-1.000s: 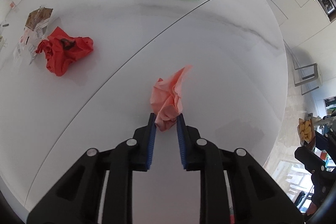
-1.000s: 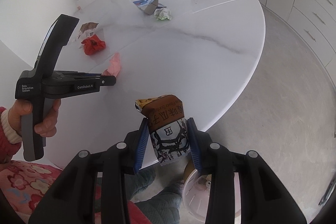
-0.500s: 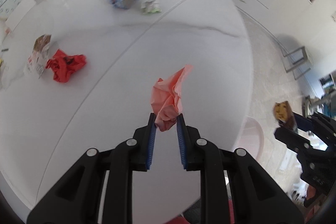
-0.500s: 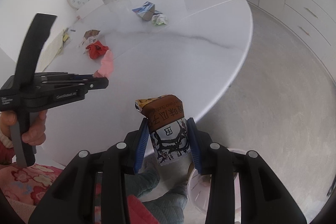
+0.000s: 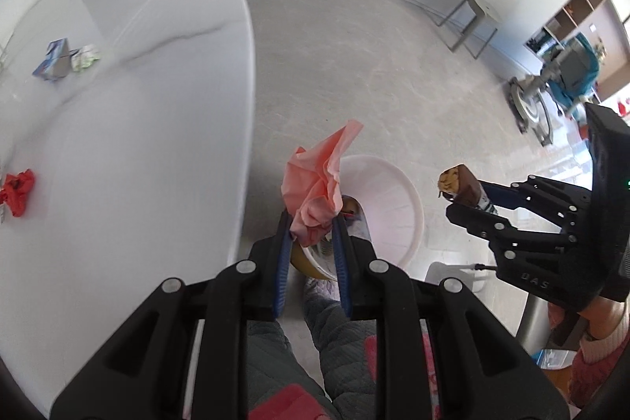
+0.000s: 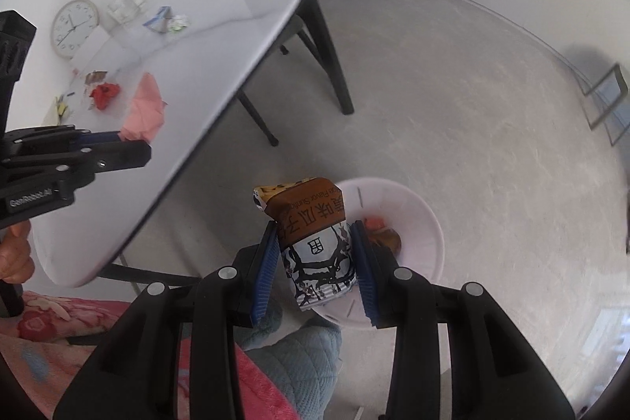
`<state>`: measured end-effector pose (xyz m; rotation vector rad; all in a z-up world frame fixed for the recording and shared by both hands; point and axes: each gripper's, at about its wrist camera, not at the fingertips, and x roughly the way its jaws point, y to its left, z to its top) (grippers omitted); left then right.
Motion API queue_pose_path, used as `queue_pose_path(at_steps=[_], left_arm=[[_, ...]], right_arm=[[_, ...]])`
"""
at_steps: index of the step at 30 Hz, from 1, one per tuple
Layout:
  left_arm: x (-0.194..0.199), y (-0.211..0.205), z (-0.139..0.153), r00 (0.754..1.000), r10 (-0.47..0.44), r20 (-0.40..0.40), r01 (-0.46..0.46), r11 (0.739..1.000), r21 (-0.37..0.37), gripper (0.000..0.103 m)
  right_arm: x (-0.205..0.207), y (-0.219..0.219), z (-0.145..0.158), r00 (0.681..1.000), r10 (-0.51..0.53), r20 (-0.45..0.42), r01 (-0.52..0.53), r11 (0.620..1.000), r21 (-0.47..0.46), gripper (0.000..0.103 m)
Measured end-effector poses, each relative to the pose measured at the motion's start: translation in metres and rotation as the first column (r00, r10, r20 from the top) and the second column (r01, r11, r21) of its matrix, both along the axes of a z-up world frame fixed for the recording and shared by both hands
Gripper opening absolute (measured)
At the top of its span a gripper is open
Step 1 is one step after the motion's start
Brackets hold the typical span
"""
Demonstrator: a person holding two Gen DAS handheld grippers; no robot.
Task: Collect trash
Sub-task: 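Carry the snack box over the bin and open the right tool to drop it, then open the left tool over the bin to drop the pink paper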
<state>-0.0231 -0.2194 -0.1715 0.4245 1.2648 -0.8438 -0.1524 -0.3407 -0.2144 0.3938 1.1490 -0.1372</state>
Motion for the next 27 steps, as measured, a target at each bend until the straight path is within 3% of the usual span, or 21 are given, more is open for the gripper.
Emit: queue_pose_path(at_steps=[5, 6, 7, 9, 14, 25, 27], left_arm=[[-0.019, -0.018, 0.000, 1.000, -0.025, 0.000, 0.025, 1.000, 0.005, 0.021], [-0.021, -0.021, 0.000, 1.000, -0.029, 0.001, 0.029, 1.000, 0.007, 0.021], [-0.023, -0.023, -0.001, 0.999, -0.033, 0.001, 0.033, 0.999, 0.009, 0.021], [-0.030, -0.028, -0.001, 0.999, -0.040, 0.002, 0.040, 0.999, 0.018, 0.021], [-0.037, -0.041, -0.006, 0.998, -0.061, -0.001, 0.061, 0.998, 0.030, 0.021], [-0.045, -0.064, -0.020, 0.991, -0.128, -0.033, 0.129, 0.991, 0.042, 0.022], [-0.049, -0.067, -0.021, 0.989, -0.145, -0.026, 0.147, 0.988, 0.051, 0.037]], right_arm=[[-0.012, -0.010, -0.036, 0.998, -0.005, -0.058, 0.006, 1.000, 0.011, 0.043], [-0.013, -0.011, -0.041, 0.998, -0.001, -0.065, 0.002, 1.000, 0.010, 0.057], [-0.012, -0.012, -0.046, 0.997, 0.000, -0.072, 0.000, 1.000, -0.001, 0.078], [-0.011, -0.013, -0.053, 0.996, -0.010, -0.093, 0.005, 0.998, -0.056, 0.097], [-0.020, -0.023, -0.056, 0.992, -0.051, -0.115, 0.046, 0.998, -0.047, 0.098], [-0.043, -0.046, -0.035, 0.990, -0.116, -0.086, 0.109, 0.991, -0.078, 0.100], [-0.047, -0.051, -0.033, 0.989, -0.124, -0.084, 0.117, 0.990, -0.080, 0.100]])
